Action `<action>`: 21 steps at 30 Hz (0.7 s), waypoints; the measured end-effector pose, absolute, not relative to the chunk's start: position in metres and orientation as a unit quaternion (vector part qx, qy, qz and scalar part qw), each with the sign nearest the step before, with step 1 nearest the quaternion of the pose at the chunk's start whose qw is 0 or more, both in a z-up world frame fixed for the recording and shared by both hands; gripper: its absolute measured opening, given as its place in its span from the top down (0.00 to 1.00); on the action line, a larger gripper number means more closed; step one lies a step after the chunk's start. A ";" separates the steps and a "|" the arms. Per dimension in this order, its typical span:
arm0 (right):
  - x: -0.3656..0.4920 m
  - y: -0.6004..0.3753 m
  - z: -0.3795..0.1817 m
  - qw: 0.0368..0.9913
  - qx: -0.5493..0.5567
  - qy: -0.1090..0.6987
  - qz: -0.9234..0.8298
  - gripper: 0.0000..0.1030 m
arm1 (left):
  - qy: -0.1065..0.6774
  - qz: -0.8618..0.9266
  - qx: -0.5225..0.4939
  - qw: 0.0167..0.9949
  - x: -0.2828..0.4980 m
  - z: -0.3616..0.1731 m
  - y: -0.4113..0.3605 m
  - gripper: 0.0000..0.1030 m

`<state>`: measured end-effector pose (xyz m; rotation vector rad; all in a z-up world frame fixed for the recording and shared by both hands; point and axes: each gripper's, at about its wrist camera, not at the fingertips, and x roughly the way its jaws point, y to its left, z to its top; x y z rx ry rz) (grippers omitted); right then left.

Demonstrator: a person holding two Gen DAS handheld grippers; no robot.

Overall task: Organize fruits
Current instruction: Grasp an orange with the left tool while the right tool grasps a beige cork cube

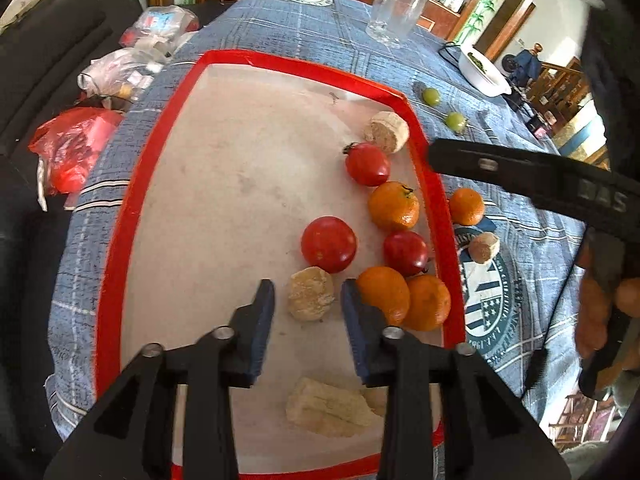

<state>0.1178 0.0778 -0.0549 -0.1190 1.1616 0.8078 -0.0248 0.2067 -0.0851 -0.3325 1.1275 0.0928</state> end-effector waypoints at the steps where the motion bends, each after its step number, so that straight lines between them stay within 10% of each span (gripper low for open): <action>1: 0.117 0.070 -0.053 0.761 -0.050 0.532 0.367 0.49 | 0.531 0.046 -0.158 0.831 -0.025 -0.085 0.207 0.61; 5: 0.112 0.042 -0.048 0.775 -0.045 0.523 0.351 0.44 | 0.524 0.054 -0.169 0.833 -0.033 -0.082 0.214 0.45; 21: 0.083 -0.059 -0.095 0.763 0.048 0.584 0.273 0.43 | 0.499 0.019 -0.122 0.858 -0.031 -0.050 0.187 0.45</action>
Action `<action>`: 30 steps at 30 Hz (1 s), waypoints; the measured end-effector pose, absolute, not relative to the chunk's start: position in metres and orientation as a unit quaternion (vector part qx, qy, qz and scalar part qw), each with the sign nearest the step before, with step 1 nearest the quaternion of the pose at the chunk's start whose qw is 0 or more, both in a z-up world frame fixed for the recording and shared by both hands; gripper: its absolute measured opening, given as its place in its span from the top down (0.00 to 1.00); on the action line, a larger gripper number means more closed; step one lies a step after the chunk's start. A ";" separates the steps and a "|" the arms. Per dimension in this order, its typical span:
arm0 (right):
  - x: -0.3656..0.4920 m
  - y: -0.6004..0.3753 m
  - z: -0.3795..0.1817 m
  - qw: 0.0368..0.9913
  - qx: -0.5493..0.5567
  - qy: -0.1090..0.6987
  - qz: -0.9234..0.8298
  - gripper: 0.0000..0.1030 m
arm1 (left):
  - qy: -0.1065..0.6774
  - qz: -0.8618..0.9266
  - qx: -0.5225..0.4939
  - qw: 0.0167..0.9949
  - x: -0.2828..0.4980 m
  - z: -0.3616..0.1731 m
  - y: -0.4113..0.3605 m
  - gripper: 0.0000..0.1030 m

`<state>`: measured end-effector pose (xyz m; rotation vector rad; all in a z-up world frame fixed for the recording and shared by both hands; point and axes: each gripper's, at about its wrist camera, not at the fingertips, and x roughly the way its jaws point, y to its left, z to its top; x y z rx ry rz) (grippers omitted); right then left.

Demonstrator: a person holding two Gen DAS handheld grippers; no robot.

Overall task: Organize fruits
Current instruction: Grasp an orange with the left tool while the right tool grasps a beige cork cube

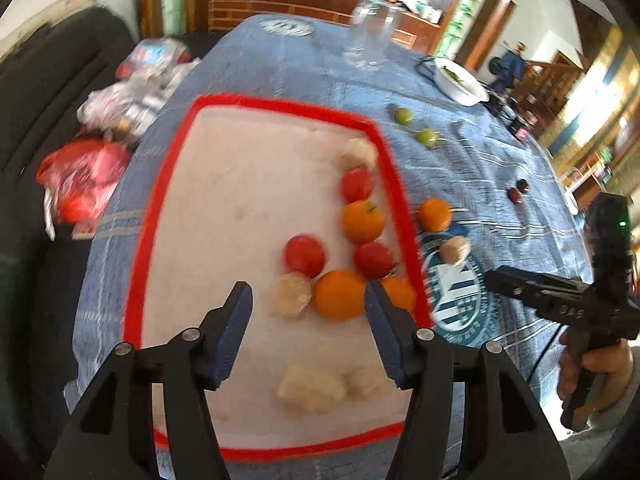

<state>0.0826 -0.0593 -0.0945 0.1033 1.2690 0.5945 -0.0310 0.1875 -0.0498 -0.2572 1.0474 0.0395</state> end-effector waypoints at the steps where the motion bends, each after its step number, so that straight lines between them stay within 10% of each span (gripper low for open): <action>1: 0.083 -0.060 -0.095 0.764 0.049 0.583 0.274 0.43 | 0.498 0.010 -0.119 0.859 -0.026 -0.048 0.183 0.45; 12: 0.093 -0.042 -0.099 0.770 0.061 0.563 0.293 0.44 | 0.521 -0.081 -0.137 0.839 0.017 -0.047 0.146 0.45; 22: 0.103 -0.016 -0.112 0.764 0.037 0.567 0.305 0.75 | 0.523 -0.110 -0.102 0.839 0.049 -0.045 0.130 0.45; 30: 0.101 -0.046 -0.111 0.765 0.064 0.573 0.286 0.75 | 0.541 -0.141 -0.039 0.829 0.079 -0.060 0.088 0.46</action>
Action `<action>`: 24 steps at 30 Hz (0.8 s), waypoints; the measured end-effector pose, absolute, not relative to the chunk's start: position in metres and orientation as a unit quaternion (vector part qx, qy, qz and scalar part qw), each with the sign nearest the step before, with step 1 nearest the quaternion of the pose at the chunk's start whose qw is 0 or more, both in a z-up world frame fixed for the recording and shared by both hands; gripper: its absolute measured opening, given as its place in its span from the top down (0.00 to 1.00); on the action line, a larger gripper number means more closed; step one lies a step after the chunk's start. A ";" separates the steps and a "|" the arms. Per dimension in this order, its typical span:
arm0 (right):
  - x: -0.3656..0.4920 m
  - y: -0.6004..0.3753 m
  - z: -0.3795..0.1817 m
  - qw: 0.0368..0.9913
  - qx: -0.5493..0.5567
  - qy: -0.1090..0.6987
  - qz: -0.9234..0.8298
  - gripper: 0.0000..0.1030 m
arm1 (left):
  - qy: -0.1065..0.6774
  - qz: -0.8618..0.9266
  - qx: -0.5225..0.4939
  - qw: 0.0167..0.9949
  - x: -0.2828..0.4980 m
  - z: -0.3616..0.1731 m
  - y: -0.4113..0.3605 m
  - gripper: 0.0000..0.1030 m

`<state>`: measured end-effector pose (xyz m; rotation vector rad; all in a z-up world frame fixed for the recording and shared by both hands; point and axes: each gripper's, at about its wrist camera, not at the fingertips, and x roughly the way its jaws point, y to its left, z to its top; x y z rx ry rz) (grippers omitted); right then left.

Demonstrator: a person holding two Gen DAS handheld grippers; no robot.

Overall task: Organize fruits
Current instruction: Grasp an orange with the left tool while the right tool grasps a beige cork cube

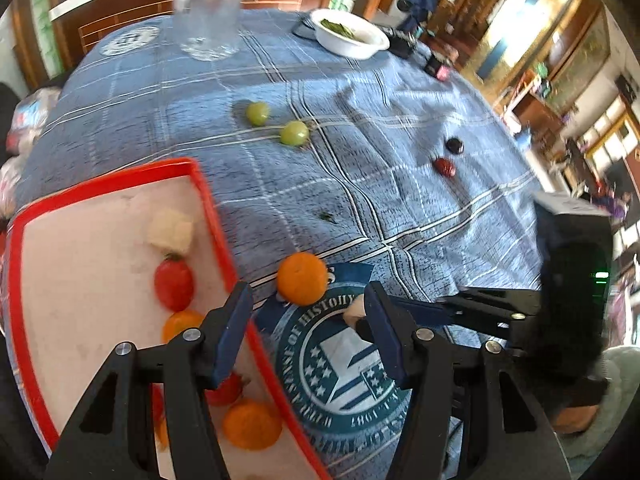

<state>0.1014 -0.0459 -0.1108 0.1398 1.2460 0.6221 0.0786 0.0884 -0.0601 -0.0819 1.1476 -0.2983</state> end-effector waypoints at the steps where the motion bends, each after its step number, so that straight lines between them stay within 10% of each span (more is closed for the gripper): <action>1: 0.101 -0.050 -0.110 0.766 0.066 0.573 0.284 0.75 | 0.544 -0.142 -0.034 0.826 0.081 -0.063 0.085 0.49; 24: 0.084 -0.087 -0.085 0.778 0.053 0.561 0.278 0.75 | 0.546 -0.096 0.016 0.832 0.099 -0.088 0.075 0.72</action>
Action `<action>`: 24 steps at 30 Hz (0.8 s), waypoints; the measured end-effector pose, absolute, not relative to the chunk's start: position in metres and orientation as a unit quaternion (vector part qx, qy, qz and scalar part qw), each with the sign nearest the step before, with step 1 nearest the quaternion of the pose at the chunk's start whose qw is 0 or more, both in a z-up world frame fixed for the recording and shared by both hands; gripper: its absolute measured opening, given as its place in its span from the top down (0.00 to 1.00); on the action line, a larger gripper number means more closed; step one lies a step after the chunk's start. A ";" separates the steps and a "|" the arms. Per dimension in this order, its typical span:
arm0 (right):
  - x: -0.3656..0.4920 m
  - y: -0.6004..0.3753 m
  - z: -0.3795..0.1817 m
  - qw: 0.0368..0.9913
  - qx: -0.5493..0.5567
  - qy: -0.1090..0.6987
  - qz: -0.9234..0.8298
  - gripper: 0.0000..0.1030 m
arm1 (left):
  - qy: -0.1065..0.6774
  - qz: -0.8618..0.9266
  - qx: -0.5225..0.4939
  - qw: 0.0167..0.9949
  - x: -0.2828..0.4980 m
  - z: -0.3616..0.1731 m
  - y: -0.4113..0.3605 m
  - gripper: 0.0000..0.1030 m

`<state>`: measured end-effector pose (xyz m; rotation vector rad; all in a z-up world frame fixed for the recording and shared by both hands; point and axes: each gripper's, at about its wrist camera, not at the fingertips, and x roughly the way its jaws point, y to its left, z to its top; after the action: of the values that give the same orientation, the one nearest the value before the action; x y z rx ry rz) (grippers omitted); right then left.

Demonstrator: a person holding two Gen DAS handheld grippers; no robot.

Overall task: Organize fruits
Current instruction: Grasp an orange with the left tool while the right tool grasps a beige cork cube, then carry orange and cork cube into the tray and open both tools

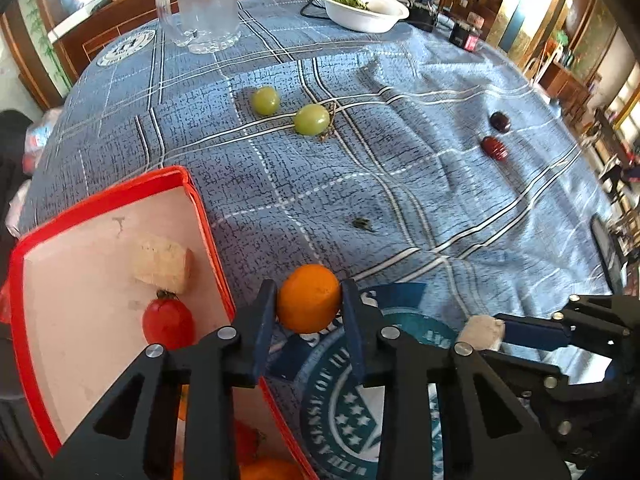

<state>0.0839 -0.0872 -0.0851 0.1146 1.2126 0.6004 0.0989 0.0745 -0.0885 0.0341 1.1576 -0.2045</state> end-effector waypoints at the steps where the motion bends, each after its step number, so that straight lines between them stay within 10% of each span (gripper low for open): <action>1: 0.084 -0.087 -0.084 0.779 0.052 0.560 0.279 0.75 | 0.544 -0.098 0.011 0.833 0.097 -0.086 0.075 0.72; 24: 0.086 -0.050 -0.074 0.770 0.032 0.549 0.322 0.75 | 0.529 -0.070 -0.021 0.846 0.047 -0.056 0.098 0.72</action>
<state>0.0858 -0.0499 -0.0737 0.0687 1.1918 0.6994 0.0468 0.0982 -0.0559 -0.0453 1.1153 -0.1475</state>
